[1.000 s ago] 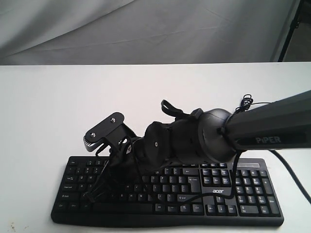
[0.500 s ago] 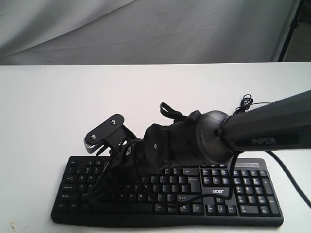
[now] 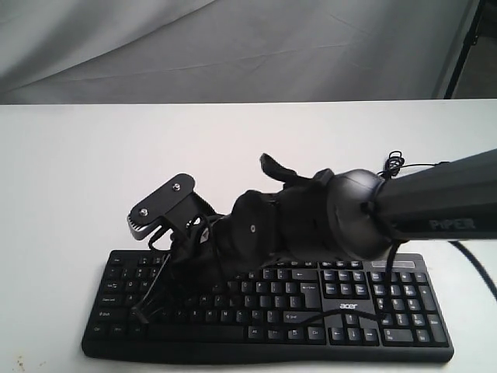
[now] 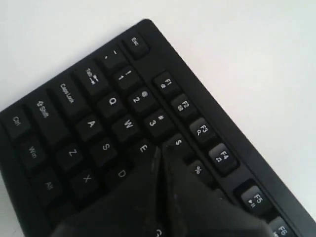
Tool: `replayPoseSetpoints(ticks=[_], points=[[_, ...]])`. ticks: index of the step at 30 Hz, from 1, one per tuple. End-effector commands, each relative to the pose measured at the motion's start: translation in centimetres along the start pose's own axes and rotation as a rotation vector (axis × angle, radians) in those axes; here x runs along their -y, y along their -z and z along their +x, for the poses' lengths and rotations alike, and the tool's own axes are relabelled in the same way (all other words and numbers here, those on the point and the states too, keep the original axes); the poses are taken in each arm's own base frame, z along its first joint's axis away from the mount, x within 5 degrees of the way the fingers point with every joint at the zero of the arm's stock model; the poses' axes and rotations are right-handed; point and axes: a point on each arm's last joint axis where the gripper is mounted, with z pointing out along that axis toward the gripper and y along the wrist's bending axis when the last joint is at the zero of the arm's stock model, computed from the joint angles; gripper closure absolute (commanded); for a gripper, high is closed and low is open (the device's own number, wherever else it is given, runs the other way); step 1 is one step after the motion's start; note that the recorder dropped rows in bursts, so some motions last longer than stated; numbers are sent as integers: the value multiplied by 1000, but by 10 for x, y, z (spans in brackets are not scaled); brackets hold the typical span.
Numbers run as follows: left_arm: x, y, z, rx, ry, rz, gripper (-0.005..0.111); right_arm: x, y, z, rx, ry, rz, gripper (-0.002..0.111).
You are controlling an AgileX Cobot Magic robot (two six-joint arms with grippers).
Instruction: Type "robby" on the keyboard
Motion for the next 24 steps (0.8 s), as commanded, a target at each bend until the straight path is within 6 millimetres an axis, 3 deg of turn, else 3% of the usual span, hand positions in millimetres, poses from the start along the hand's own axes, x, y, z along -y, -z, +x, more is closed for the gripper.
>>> replayPoseSetpoints(ticks=[1,7,10,24], points=[[0,0,1,7,-3,5,107,10,24,3,17,-6,21,108],[0,0,1,7,-3,5,107,30,52,35,-25,-99,58,108],[0,0,1,7,-3,5,107,36,51,44,-42,-121,75,108],[0,0,1,7,-3,5,107,48,44,52,-71,-155,92,108]])
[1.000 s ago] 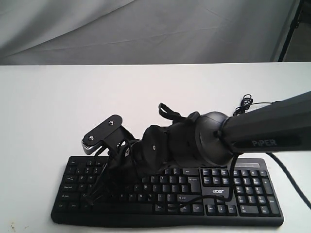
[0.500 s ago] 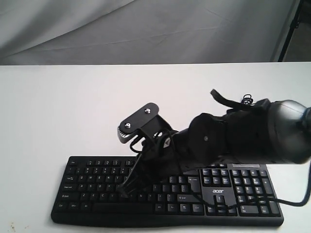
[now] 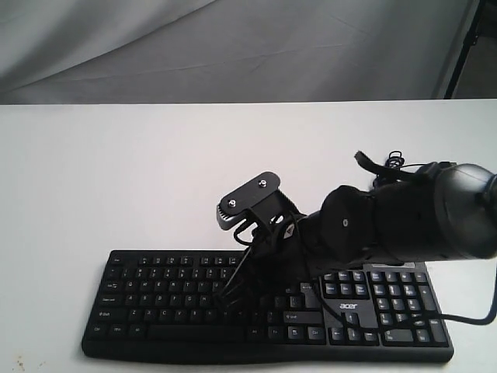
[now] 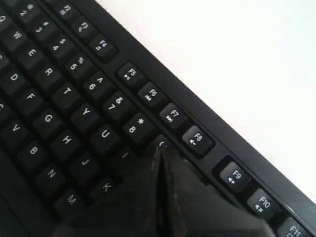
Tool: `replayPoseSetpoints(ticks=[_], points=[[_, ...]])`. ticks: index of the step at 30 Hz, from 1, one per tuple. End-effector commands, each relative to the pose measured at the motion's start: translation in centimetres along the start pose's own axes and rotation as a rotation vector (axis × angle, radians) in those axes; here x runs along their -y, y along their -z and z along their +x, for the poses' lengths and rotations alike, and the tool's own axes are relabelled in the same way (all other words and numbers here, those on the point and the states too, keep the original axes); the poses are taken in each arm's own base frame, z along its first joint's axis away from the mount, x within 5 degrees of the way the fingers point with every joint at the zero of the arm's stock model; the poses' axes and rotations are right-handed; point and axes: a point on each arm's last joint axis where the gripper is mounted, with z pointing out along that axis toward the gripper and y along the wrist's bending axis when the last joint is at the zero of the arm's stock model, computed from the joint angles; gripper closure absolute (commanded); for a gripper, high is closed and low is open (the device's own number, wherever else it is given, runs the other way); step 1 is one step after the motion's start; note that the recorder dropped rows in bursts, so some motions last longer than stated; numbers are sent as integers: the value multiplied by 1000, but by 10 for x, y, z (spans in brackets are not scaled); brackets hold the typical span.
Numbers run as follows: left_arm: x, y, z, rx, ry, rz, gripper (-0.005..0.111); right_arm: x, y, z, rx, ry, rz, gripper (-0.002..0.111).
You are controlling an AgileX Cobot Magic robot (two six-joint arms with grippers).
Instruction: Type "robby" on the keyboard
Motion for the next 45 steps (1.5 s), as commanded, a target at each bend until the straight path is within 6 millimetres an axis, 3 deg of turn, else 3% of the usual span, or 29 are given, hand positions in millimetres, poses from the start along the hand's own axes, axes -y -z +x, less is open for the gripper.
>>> replayPoseSetpoints(ticks=[1,15,25,30,33,36,45], points=[[0,0,1,7,-3,5,107,1,0,2,-12,-11,-4,108],[0,0,1,7,-3,5,107,2,-13,12,-62,-12,-4,108],[0,0,1,7,-3,5,107,-1,-4,8,-58,-11,-25,108],[0,0,1,7,-3,5,107,-13,13,-8,-46,9,-89,108],[0,0,1,7,-3,5,107,-31,17,-19,-49,48,-148,108],[0,0,1,7,-3,5,107,-44,14,-24,-29,86,-158,108],[0,0,1,7,-3,5,107,-54,-8,-15,-55,118,-148,108]])
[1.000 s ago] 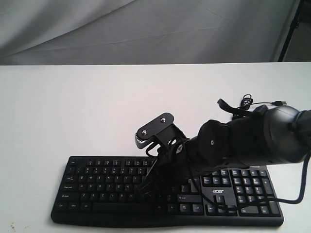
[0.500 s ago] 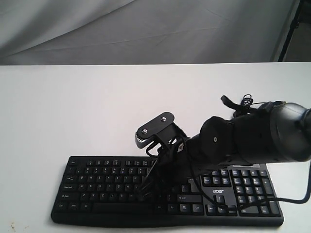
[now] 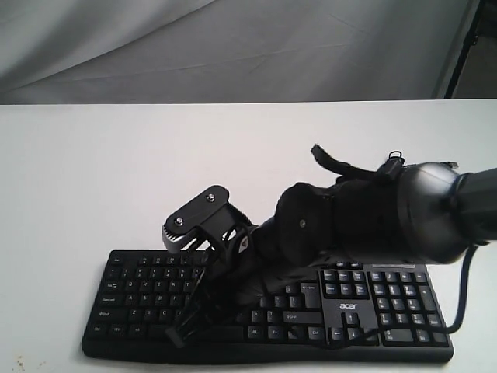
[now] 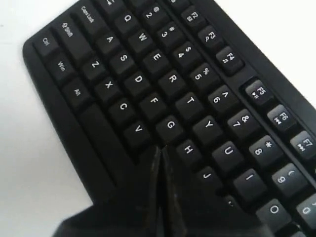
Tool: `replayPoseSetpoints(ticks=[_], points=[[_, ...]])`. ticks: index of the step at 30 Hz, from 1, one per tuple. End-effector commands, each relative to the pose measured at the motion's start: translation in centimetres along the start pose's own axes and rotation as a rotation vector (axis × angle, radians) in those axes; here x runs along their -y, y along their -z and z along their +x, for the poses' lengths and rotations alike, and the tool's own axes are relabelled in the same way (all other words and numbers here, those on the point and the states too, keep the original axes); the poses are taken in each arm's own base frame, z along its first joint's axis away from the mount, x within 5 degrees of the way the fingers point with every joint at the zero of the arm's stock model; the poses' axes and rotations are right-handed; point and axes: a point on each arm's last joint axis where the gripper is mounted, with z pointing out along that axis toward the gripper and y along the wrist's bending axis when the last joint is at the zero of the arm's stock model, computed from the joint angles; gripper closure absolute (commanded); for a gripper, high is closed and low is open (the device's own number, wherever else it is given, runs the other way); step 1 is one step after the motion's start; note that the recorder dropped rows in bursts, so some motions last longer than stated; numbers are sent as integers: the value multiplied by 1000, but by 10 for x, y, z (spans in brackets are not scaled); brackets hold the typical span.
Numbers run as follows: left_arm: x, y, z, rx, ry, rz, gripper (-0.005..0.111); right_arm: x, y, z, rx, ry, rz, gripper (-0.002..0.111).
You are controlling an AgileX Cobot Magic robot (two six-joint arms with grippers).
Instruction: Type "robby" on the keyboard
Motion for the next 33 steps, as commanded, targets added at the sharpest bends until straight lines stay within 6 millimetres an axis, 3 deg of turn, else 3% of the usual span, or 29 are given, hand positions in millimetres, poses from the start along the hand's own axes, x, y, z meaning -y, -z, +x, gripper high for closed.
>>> replayPoseSetpoints(ticks=[1,19,33], points=[[0,0,1,7,-3,5,107,-7,-9,-1,14,30,11,108],[0,0,1,7,-3,5,107,-8,-13,-3,49,40,37,108],[0,0,1,7,-3,5,107,-11,-28,6,8,39,34,108]])
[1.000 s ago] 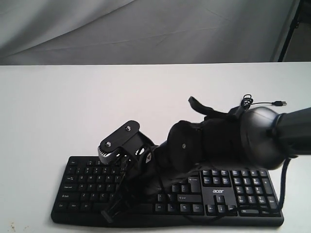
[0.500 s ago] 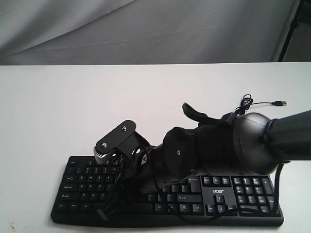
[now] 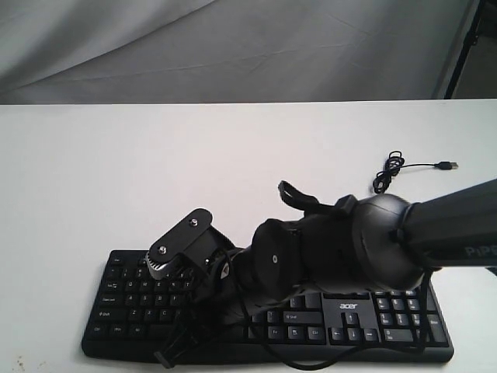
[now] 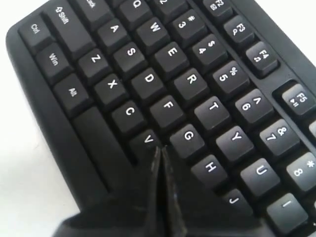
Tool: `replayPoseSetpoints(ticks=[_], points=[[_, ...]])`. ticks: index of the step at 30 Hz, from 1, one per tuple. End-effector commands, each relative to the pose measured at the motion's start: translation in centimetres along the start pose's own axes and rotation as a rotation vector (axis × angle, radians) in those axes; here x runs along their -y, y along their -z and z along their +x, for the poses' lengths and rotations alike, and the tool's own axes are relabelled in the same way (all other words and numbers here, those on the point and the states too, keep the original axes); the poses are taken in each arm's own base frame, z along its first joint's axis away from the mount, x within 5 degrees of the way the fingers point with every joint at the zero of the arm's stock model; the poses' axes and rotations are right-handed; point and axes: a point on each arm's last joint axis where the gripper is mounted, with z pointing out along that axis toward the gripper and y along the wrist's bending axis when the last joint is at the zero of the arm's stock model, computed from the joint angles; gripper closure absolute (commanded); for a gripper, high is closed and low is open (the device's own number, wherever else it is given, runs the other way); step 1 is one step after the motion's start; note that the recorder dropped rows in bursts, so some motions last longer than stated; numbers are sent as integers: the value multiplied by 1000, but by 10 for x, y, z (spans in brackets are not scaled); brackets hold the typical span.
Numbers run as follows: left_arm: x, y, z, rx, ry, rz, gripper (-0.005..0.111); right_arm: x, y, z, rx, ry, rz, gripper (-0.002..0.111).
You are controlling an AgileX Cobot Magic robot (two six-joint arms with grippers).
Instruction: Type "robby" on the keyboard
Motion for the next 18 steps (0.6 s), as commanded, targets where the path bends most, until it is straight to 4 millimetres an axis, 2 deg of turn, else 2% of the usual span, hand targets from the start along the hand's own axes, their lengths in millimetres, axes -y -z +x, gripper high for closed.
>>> replayPoseSetpoints(ticks=[1,9,18], points=[[0,0,1,7,-3,5,107,0,0,-1,4,2,0,108],[0,0,1,7,-3,5,107,-1,8,-7,32,15,2,108],[0,0,1,7,-3,5,107,-1,7,-7,35,21,8,108]])
